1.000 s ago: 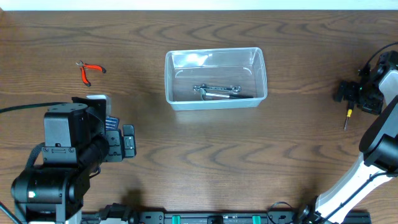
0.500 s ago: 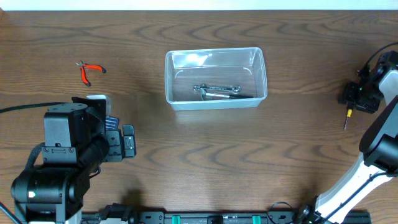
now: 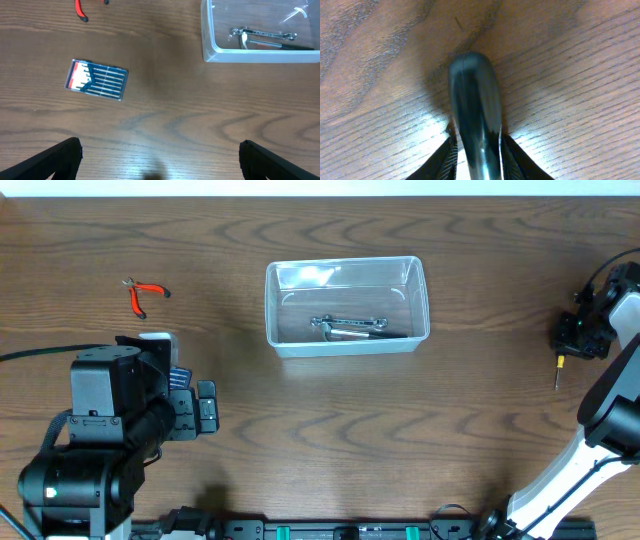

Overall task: Pack container
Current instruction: 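Lower and close the right gripper on the screwdriver handle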

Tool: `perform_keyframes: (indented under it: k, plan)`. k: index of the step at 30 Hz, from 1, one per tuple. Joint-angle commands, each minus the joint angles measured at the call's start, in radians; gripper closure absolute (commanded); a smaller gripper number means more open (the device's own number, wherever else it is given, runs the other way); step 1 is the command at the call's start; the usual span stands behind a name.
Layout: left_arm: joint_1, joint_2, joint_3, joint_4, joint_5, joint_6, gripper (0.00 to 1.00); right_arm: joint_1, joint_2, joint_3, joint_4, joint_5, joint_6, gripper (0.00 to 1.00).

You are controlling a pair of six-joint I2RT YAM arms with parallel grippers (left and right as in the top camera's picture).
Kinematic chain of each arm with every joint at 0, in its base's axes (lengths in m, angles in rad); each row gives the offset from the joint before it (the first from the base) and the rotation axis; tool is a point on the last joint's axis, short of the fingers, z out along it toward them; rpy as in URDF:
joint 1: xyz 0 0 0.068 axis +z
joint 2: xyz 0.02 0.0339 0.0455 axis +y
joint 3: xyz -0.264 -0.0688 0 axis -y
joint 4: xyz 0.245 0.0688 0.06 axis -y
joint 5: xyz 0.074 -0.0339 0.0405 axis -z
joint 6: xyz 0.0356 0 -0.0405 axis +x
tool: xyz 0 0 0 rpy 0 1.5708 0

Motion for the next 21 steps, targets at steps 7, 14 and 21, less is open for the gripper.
perform_keyframes:
  k: [7,14,21]
  plan:
    - [0.003,-0.002,0.015,-0.003,-0.015,0.005,0.02,-0.013,0.054,-0.01,-0.005,0.007,0.001,0.79]
    - [0.003,-0.002,0.015,-0.003,-0.015,0.005,0.02,-0.013,0.054,-0.01,-0.008,0.007,0.001,0.86]
    - [0.003,-0.002,0.015,-0.003,-0.015,0.006,0.02,-0.004,0.051,-0.006,-0.018,-0.003,0.001,0.99]
